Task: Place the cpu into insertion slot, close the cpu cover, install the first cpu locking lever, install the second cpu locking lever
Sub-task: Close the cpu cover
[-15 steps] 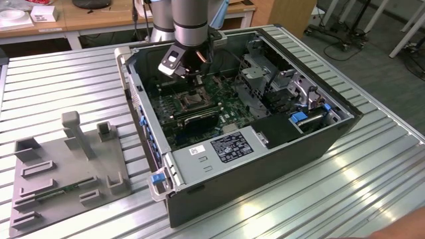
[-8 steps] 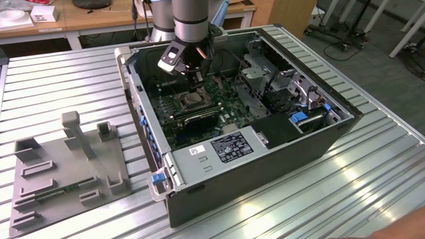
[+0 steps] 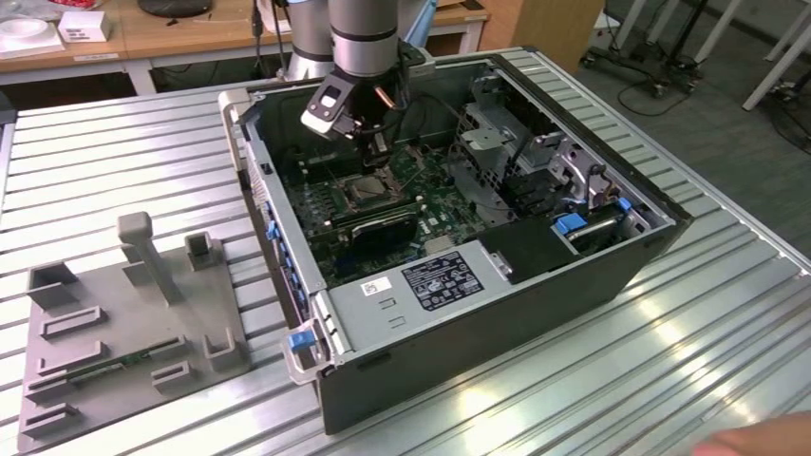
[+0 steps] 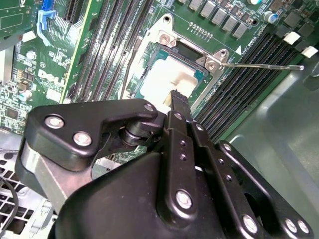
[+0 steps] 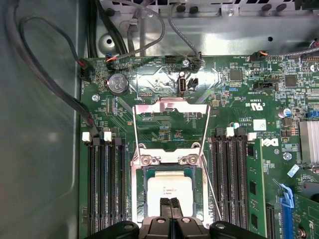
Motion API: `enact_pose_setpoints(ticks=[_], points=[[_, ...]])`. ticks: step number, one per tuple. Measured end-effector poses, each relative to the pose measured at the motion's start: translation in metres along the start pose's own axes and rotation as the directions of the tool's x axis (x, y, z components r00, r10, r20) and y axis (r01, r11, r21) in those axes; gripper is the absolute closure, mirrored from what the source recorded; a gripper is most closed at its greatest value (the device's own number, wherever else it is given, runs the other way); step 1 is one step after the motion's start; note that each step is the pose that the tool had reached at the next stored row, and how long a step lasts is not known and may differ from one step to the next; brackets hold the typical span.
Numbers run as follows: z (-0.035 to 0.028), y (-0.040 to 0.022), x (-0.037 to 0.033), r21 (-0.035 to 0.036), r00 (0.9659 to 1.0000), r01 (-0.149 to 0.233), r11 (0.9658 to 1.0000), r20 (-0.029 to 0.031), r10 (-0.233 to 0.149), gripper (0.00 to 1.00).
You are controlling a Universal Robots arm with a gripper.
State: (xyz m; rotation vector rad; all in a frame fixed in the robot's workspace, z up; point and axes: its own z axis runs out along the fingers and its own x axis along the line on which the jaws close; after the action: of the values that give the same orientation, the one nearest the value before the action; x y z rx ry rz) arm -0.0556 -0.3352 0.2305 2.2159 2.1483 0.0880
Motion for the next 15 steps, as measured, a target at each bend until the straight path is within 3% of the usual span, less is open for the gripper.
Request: enact_pose_setpoints(ticks=[13, 15], points=[[-0.0019, 0.0001, 0.0, 0.0, 1.0, 0.0, 1.0, 0.0, 0.0, 0.89], [-0.0045, 0.0003, 0.0, 0.0001, 1.0, 0.0, 1.0, 0.0002, 0.0, 0.89]])
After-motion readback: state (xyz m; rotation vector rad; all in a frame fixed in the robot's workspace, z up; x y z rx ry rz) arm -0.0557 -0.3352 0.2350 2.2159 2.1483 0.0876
